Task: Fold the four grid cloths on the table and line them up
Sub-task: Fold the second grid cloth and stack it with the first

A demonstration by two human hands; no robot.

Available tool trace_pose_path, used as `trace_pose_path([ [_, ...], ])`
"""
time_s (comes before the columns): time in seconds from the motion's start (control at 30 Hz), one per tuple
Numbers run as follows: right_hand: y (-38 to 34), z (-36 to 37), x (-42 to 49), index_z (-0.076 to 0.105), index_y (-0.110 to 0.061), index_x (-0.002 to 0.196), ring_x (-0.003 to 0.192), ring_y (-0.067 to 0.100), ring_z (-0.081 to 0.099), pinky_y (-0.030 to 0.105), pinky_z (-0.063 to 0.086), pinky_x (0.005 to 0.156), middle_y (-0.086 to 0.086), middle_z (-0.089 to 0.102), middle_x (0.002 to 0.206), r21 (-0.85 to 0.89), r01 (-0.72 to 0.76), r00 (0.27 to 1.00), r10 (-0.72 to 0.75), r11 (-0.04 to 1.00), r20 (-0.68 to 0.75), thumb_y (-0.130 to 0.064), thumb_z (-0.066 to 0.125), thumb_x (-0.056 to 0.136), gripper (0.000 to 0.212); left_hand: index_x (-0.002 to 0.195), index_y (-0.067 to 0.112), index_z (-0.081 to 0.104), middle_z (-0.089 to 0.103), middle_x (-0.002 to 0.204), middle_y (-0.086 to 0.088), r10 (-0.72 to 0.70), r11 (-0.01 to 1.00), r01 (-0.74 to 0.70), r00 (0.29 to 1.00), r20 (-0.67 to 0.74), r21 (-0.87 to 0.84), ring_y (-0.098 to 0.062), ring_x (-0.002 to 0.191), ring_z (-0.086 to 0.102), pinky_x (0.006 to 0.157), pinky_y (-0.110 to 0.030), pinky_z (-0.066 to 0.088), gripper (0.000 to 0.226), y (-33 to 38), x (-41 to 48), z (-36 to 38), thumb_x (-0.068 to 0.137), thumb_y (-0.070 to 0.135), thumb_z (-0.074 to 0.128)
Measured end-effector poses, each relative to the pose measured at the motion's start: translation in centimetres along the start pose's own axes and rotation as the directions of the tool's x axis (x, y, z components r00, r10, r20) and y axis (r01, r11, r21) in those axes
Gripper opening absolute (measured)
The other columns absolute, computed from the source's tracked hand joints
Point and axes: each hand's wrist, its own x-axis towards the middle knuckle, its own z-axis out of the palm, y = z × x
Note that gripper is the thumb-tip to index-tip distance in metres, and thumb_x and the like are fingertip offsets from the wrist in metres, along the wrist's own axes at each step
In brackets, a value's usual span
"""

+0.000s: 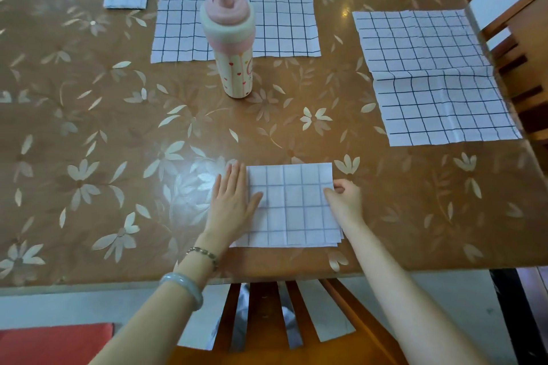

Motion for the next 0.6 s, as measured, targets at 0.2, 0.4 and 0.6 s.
trace_pose_path([
  [0.2, 0.2, 0.5, -0.7, 0.051, -0.016, 0.115, 0.100, 0.025, 0.055, 0.035, 0.049, 0.079, 0.007, 0.056, 0.110, -0.323, 0.169, 0.976, -0.203, 0.931, -0.074, -0.010, 0.062, 0.082, 0.036, 0.150, 0.004, 0.004, 0.008, 0.160, -0.009, 0.049, 0.979, -0.062, 0.996, 0.075, 0.192, -0.019, 0.146, -0.003, 0.118, -0.043, -0.007, 0.086, -2.7, -0.2, 2.3, 0.092, 0.068, 0.009],
  [0.4, -1.8, 5.6, -2.9, 0.048, -0.004, 0.132, 0.135, 0.035, 0.032, 0.048, 0.026, 0.111, 0.019, 0.038, 0.145, -0.612, 0.631, 0.718, -0.657, 0.476, 0.229, -0.013, 0.053, 0.089, 0.043, 0.150, 0.002, 0.016, 0.012, 0.158, -0.011, 0.043, 0.974, -0.058, 0.997, 0.071, 0.217, -0.023, 0.147, 0.008, 0.118, -0.046, -0.002, 0.086, -2.7, -0.2, 2.8, 0.094, 0.066, 0.012],
  [0.6, -1.3, 10.0, -2.6, 0.012, -0.006, 0.150, 0.147, 0.021, 0.000, 0.042, 0.000, 0.119, 0.010, 0.007, 0.159, -0.600, 0.712, 0.693, -0.509, 0.366, 0.511, -0.043, 0.000, 0.098, 0.064, 0.149, 0.002, 0.026, 0.023, 0.157, -0.013, 0.051, 0.967, -0.055, 0.998, 0.022, 0.250, -0.022, 0.146, 0.014, 0.117, -0.048, 0.004, 0.077, -2.9, -0.3, 3.3, 0.097, 0.058, 0.017],
])
